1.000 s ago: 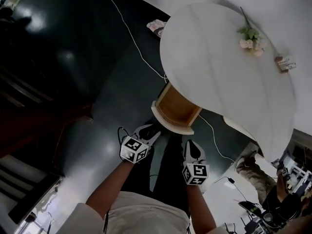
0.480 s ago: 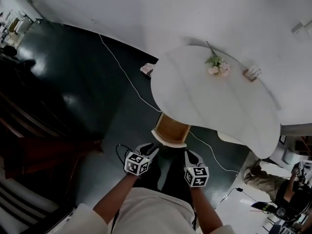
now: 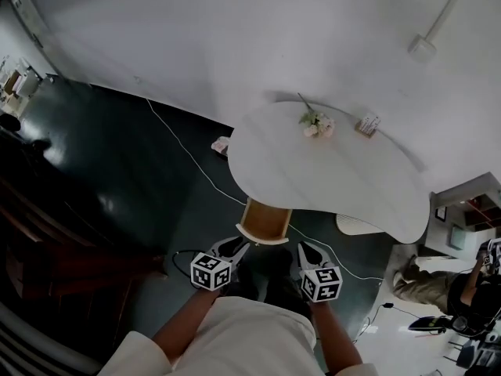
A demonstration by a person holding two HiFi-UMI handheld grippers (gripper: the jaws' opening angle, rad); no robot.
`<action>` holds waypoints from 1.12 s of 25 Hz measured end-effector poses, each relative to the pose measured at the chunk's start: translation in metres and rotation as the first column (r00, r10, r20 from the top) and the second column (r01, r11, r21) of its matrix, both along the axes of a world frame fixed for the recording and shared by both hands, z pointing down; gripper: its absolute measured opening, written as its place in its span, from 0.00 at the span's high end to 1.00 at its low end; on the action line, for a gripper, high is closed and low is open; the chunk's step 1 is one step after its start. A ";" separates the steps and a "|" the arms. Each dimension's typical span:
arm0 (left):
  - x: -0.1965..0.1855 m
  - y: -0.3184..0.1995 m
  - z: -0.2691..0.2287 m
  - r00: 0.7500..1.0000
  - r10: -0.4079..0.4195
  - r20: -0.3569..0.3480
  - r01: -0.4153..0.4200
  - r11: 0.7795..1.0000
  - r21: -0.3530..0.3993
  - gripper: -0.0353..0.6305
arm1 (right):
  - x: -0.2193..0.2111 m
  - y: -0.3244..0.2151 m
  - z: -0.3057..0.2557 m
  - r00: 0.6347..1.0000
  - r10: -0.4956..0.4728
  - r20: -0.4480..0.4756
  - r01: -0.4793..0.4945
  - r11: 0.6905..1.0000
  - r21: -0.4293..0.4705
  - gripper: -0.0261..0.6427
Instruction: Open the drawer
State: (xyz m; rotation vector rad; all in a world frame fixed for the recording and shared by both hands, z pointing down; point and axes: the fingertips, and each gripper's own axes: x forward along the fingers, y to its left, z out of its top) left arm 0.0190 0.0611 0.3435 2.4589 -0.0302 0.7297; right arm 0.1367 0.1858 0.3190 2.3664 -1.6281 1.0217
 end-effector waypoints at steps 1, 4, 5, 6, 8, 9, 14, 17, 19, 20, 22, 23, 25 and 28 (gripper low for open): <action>0.002 0.001 -0.012 1.000 0.003 -0.019 -0.003 1.000 0.014 0.78 | 0.002 0.002 -0.011 1.000 -0.001 -0.011 0.002 1.000 0.015 0.94; 0.010 0.005 -0.041 0.998 0.024 -0.050 -0.021 0.997 0.077 0.79 | 0.011 0.009 -0.043 0.999 -0.005 -0.047 0.008 0.999 0.049 0.94; 0.012 0.006 -0.050 0.998 0.030 -0.058 -0.024 0.995 0.096 0.80 | 0.014 0.011 -0.054 0.998 -0.008 -0.058 0.012 0.998 0.060 0.94; 0.014 0.008 -0.059 0.997 0.032 -0.067 -0.024 0.993 0.113 0.80 | 0.017 0.014 -0.064 0.998 -0.013 -0.068 0.018 0.997 0.072 0.94; 0.016 0.012 -0.076 0.996 0.029 -0.085 -0.017 0.989 0.144 0.81 | 0.021 0.019 -0.082 0.995 -0.031 -0.090 0.039 0.995 0.092 0.94; 0.017 0.014 -0.084 0.996 0.026 -0.091 -0.011 0.987 0.162 0.81 | 0.023 0.021 -0.089 0.994 -0.042 -0.102 0.052 0.994 0.099 0.94; 0.021 0.022 -0.123 0.993 0.004 -0.122 0.026 0.969 0.245 0.82 | 0.041 0.040 -0.123 0.983 -0.078 -0.168 0.098 0.989 0.112 0.94; 0.023 0.025 -0.144 0.989 -0.021 -0.145 0.061 0.960 0.273 0.84 | 0.055 0.051 -0.142 0.978 -0.079 -0.191 0.105 0.986 0.132 0.94; 0.024 0.026 -0.157 0.986 -0.041 -0.163 0.088 0.953 0.291 0.86 | 0.061 0.057 -0.153 0.980 -0.073 -0.183 0.102 0.983 0.154 0.94; 0.023 0.025 -0.163 0.984 -0.051 -0.173 0.102 0.949 0.298 0.88 | 0.063 0.059 -0.158 0.983 -0.070 -0.172 0.099 0.981 0.167 0.94; 0.023 0.024 -0.176 0.979 -0.070 -0.192 0.129 0.941 0.312 0.90 | 0.063 0.061 -0.168 0.986 -0.070 -0.148 0.099 0.975 0.197 0.94; 0.022 0.023 -0.183 0.976 -0.077 -0.201 0.141 0.936 0.321 0.90 | 0.063 0.062 -0.172 0.987 -0.074 -0.144 0.104 0.972 0.210 0.94; 0.021 0.023 -0.197 0.972 -0.085 -0.219 0.159 0.923 0.350 0.91 | 0.062 0.063 -0.181 0.984 -0.089 -0.154 0.123 0.966 0.228 0.94; 0.015 0.024 -0.217 0.966 -0.086 -0.243 0.180 0.901 0.395 0.93 | 0.061 0.065 -0.195 0.976 -0.106 -0.191 0.152 0.957 0.248 0.94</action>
